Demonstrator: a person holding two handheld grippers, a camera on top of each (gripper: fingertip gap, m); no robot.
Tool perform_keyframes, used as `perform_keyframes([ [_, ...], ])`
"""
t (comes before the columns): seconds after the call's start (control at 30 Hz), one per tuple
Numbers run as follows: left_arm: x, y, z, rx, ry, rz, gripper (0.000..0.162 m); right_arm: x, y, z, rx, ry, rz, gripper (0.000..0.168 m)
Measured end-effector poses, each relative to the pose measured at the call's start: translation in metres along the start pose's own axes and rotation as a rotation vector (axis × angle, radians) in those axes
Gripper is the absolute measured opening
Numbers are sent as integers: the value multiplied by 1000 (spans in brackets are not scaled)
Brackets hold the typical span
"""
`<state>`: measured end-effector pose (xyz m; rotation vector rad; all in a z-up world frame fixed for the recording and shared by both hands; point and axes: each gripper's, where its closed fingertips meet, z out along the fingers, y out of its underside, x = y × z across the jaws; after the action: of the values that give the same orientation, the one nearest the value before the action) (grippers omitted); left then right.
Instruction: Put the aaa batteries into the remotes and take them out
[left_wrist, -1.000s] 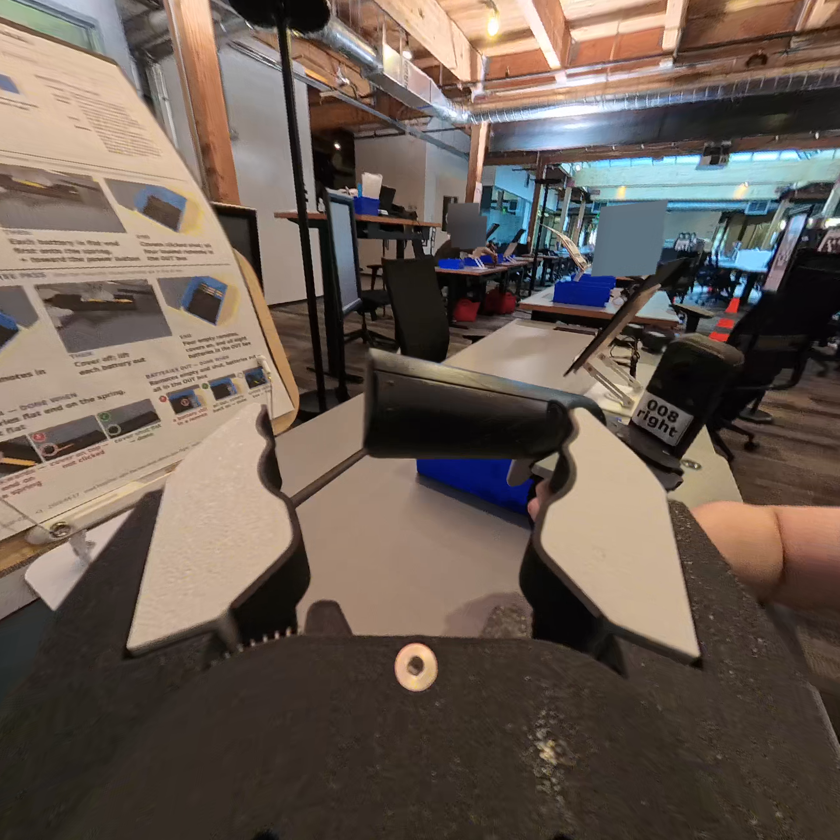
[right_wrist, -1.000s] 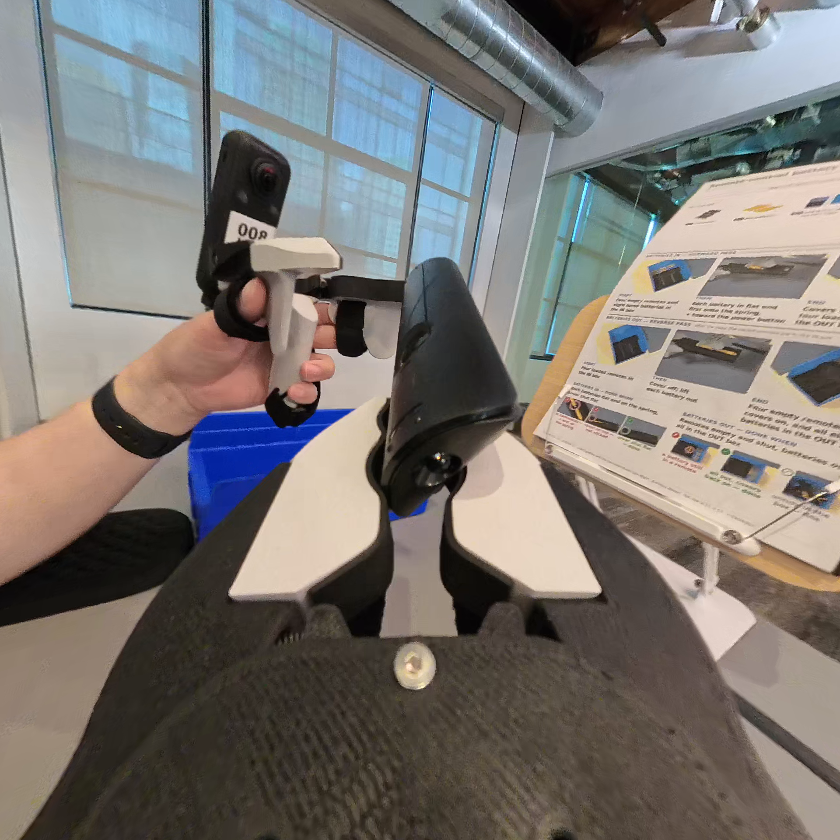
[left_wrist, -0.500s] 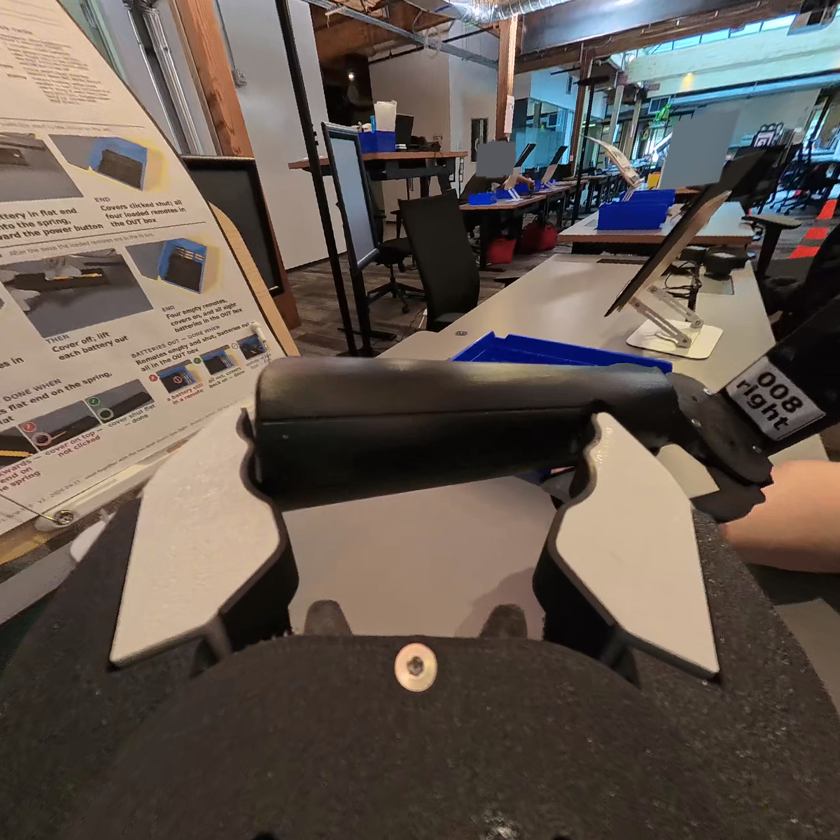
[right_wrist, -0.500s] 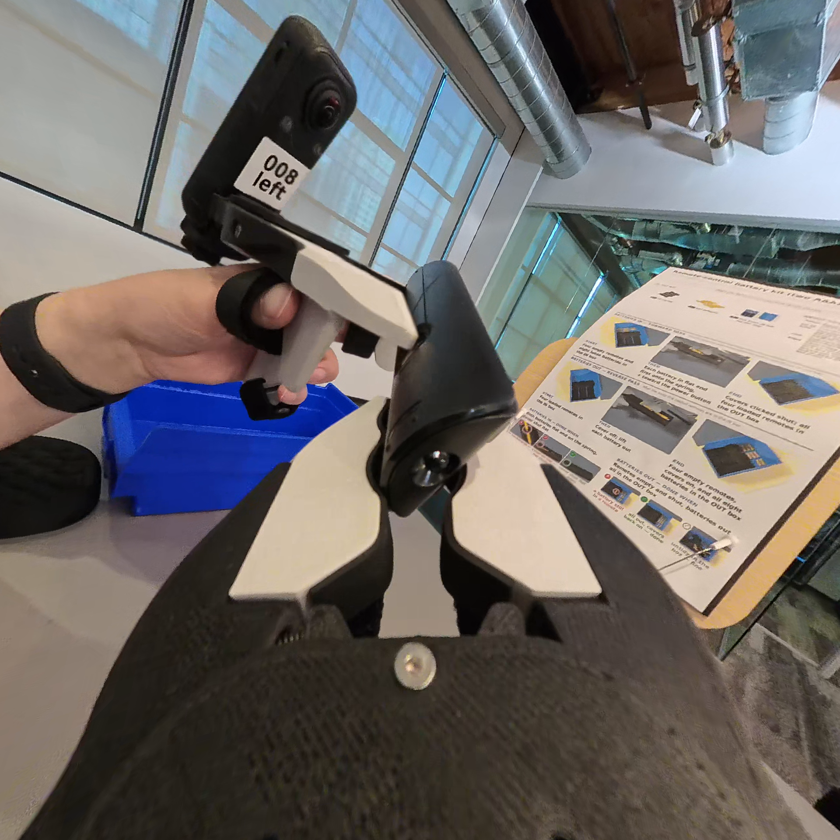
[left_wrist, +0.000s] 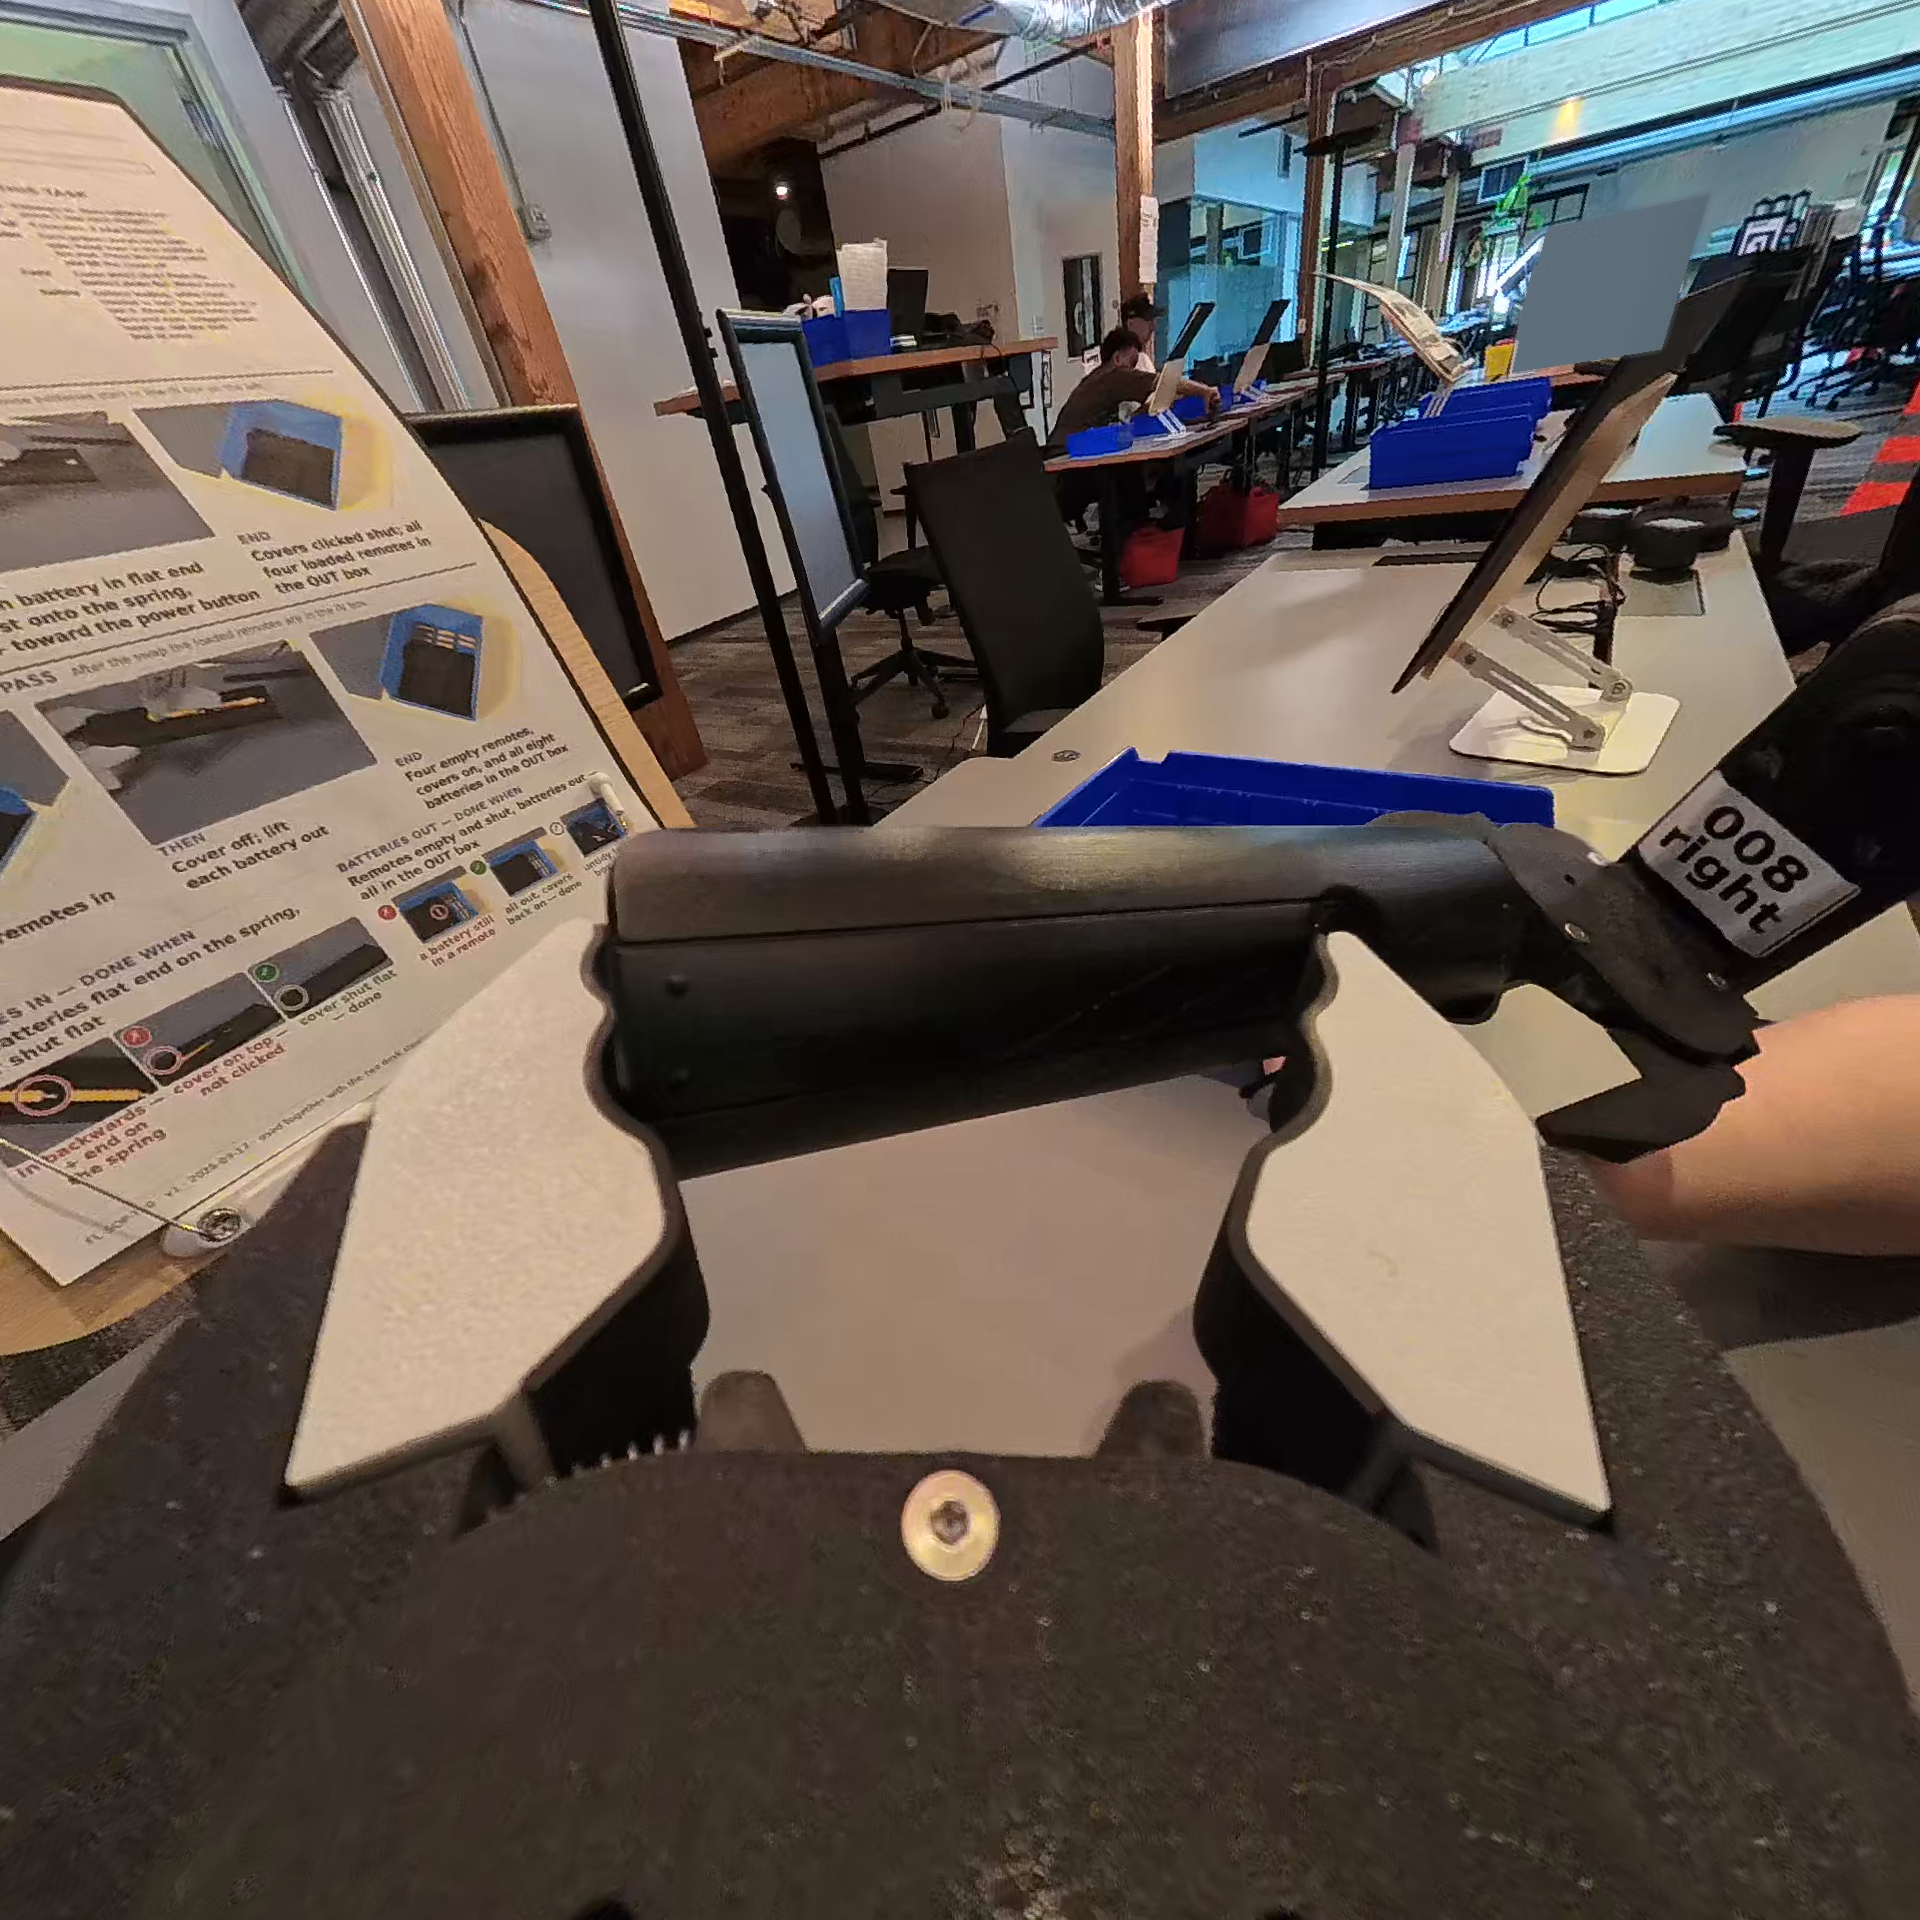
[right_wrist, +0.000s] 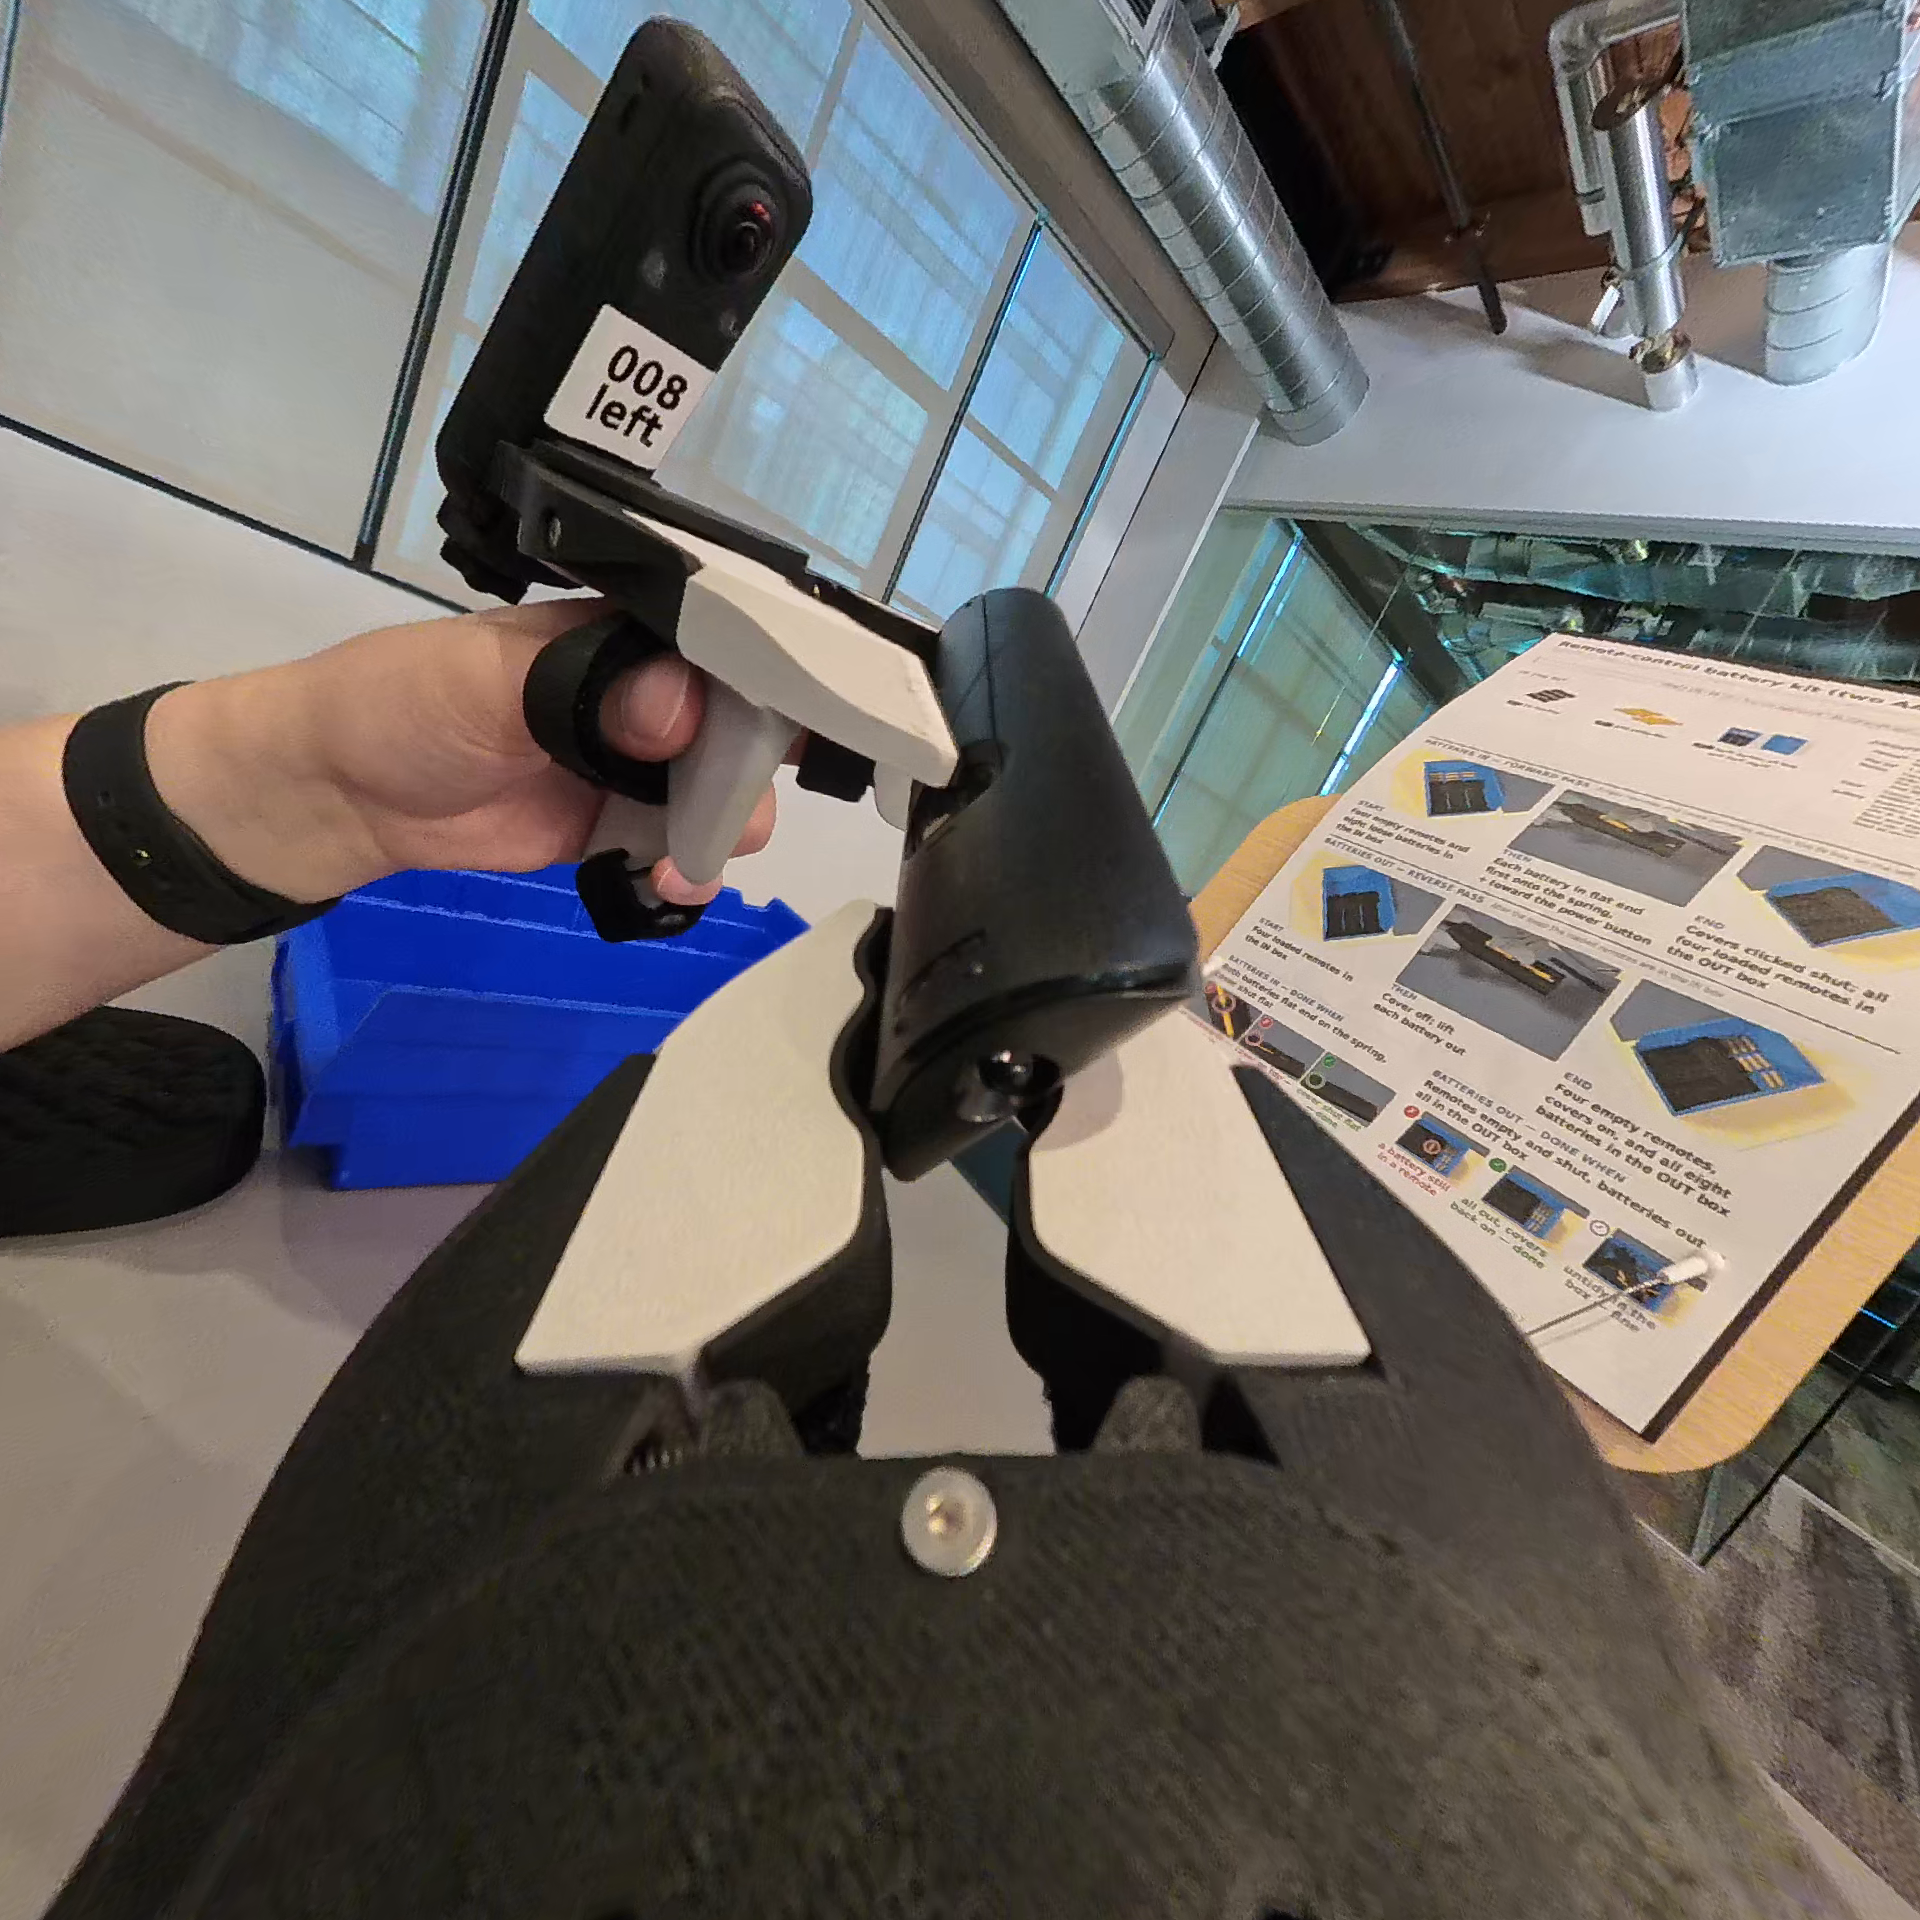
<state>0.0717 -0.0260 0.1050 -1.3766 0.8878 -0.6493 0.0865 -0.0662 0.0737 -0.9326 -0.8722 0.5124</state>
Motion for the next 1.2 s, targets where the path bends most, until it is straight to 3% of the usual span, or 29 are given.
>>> perform_keyframes([
  [0.03,-1,0,-1,-2,0,-7,118,1,1,0,-9,7,-5,20],
  [0.13,4,-7,-7,40,66,-65,91,9,-5,-2,31,38,24,19],
  [0.33,1,-7,-5,66,58,-75,90,4,-4,0,37,-78,197,18],
  [0.6,-7,-9,-9,91,53,-77,88,-9,-7,5,56,-246,461,29],
  [0.9,-4,-5,-7,84,76,-62,75,16,-8,1,113,-239,706,20],
  [1.07,-5,-3,-6,80,86,-97,77,17,-8,0,82,-227,621,19],
  [1.2,-11,-6,-8,90,52,-119,99,22,-6,-1,45,-139,486,19],
])
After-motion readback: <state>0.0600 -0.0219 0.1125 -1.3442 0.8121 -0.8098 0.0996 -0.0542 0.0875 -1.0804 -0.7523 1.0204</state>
